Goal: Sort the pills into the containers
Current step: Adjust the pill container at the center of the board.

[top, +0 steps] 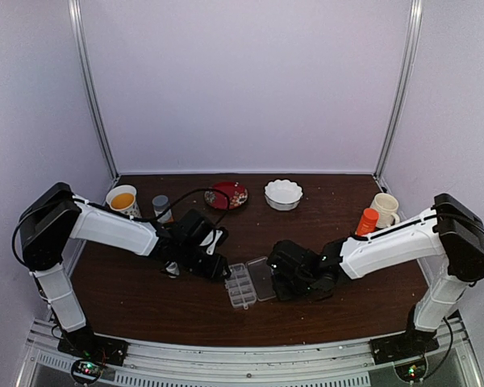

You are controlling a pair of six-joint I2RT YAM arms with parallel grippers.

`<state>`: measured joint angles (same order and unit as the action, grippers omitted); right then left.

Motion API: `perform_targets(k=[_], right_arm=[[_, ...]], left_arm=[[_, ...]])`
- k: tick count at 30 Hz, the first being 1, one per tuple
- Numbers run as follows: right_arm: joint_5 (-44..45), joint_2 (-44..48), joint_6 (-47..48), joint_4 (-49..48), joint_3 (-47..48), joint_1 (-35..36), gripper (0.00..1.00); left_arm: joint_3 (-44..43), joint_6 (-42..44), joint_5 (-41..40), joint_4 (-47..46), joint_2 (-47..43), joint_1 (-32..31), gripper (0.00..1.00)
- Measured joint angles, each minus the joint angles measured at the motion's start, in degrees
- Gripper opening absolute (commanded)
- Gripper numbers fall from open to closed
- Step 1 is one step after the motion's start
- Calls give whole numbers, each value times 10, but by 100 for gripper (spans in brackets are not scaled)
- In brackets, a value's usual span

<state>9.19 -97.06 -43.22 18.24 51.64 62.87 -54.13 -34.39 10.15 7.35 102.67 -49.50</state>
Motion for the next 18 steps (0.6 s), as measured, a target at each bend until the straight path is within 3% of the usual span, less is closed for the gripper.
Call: perform_targets(k=[14, 18], right_arm=[[80, -25, 22, 91, 60, 0, 53], [96, -39, 31, 97, 77, 0, 54]], left_arm=[[-9, 0, 11, 1, 8, -14, 43], [-10, 0, 11, 3, 8, -23, 39]])
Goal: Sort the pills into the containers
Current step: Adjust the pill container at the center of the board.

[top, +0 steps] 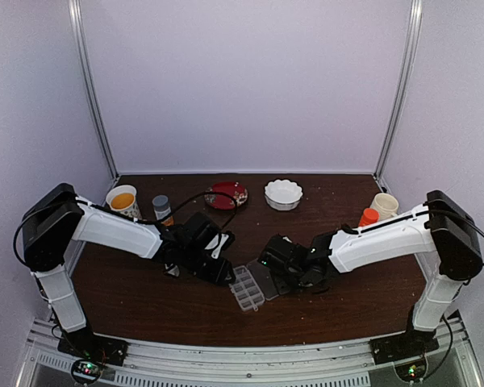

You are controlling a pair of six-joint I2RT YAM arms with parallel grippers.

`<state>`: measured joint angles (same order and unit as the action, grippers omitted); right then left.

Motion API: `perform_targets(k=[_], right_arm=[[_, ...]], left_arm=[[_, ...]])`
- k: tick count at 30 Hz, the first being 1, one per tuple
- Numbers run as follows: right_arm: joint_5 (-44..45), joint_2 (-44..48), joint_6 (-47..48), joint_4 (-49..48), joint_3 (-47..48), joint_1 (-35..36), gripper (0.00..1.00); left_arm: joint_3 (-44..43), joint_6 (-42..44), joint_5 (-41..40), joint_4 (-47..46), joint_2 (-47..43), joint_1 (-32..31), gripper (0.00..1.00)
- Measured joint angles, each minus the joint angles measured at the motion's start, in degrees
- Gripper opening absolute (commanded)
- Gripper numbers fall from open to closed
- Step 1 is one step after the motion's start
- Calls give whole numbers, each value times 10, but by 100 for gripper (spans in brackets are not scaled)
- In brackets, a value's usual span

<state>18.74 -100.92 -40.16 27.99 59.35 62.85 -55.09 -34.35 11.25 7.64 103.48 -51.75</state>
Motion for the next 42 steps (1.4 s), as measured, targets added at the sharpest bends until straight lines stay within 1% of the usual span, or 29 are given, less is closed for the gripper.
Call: perform_targets(k=[8, 26, 34, 42], right_arm=[[10, -21, 14, 0, 15, -9, 53], [2, -51, 32, -30, 43, -25, 52], [-25, -68, 43, -40, 63, -34, 52], [-72, -57, 38, -81, 28, -23, 52]], left_arm=[[-7, 2, -3, 7, 5, -22, 37], [-9, -2, -15, 8, 6, -30, 38], [-5, -9, -16, 6, 3, -30, 38], [15, -13, -28, 24, -20, -35, 38]])
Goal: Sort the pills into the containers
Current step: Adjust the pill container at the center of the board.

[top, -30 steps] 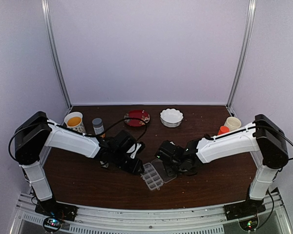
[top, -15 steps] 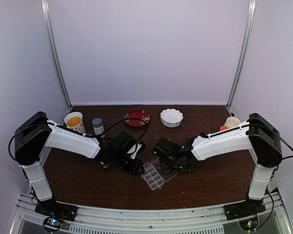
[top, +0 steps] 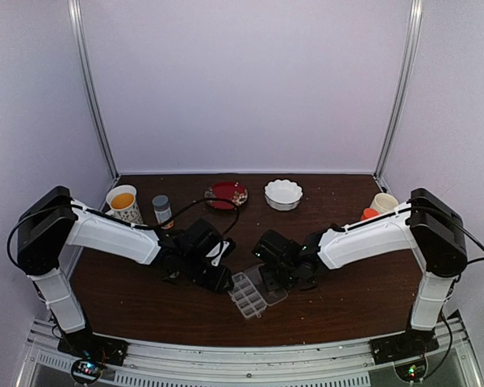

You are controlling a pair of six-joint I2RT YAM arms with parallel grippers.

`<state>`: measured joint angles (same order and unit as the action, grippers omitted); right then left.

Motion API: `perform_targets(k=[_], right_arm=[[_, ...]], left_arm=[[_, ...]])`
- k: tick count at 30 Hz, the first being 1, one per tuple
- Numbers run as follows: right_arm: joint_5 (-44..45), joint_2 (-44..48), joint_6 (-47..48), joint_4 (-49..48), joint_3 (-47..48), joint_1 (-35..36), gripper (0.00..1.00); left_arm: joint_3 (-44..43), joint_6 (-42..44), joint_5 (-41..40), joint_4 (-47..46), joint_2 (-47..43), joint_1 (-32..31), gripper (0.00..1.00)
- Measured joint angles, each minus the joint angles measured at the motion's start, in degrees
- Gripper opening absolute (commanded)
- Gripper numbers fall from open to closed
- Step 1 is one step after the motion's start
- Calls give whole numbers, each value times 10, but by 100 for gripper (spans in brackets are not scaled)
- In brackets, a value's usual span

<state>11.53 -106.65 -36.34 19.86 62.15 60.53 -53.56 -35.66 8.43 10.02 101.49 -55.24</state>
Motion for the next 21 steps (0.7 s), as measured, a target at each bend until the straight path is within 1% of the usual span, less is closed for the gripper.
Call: perform_targets(k=[4, 11, 17, 21], right_arm=[[-3, 6, -3, -2, -8, 11, 52], [1, 6, -9, -4, -10, 11, 51], [3, 1, 8, 1, -2, -7, 50], [4, -21, 26, 3, 26, -22, 50]], left_arm=[[5, 0, -5, 7, -7, 0, 38], [12, -1, -5, 9, -15, -3, 39], [14, -2, -4, 4, -14, -16, 40], [14, -12, 4, -6, -11, -20, 40]])
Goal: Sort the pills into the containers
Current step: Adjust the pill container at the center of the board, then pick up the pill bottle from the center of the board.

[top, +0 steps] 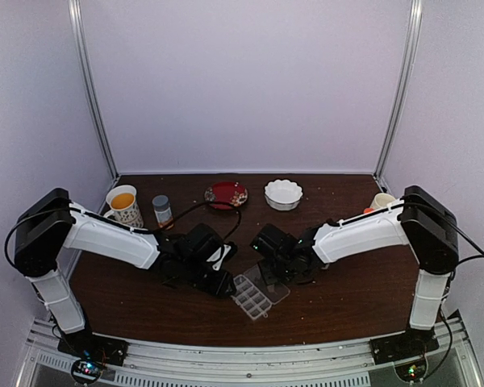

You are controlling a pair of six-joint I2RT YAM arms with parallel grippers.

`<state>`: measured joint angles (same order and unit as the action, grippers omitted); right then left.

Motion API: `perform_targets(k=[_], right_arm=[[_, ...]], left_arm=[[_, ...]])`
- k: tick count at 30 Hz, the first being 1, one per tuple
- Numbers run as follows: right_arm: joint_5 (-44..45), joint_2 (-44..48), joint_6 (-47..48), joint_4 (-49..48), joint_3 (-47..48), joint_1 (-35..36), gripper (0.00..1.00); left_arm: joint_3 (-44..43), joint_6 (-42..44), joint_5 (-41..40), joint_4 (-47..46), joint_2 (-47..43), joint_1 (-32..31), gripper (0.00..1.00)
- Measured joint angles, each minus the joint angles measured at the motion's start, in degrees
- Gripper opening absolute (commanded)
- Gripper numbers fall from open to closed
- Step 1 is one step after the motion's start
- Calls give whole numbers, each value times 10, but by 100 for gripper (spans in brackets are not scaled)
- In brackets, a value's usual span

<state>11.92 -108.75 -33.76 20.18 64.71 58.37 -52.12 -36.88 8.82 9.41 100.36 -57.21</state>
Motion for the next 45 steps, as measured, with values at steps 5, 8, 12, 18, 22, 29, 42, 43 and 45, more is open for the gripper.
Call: perform_targets(k=[5, 8, 12, 18, 22, 29, 42, 43, 45], right_arm=[[-2, -17, 22, 0, 28, -23, 50], [-5, -19, 35, 2, 42, -36, 50], [-8, 3, 48, 2, 43, -44, 51], [-10, 113, 64, 0, 19, -44, 52], [-5, 181, 68, 3, -6, -51, 52], [24, 289, 68, 50, -61, -132, 73], [58, 370, 74, 139, -68, -347, 100], [58, 367, 72, 141, -67, -363, 100], [47, 357, 65, 146, -63, -388, 100]], left_arm=[[-6, -14, 26, -23, 13, 0, 43], [-17, -20, 30, -30, 21, -4, 49], [-18, -21, 15, -25, 10, -5, 57], [-40, 2, -33, 19, -43, -5, 64], [-52, 19, -71, 29, -88, -5, 64], [-48, 44, -137, 44, -163, -5, 65], [30, 92, -215, 7, -310, -5, 68], [36, 94, -218, 4, -317, -5, 69], [45, 97, -221, -3, -326, -5, 69]])
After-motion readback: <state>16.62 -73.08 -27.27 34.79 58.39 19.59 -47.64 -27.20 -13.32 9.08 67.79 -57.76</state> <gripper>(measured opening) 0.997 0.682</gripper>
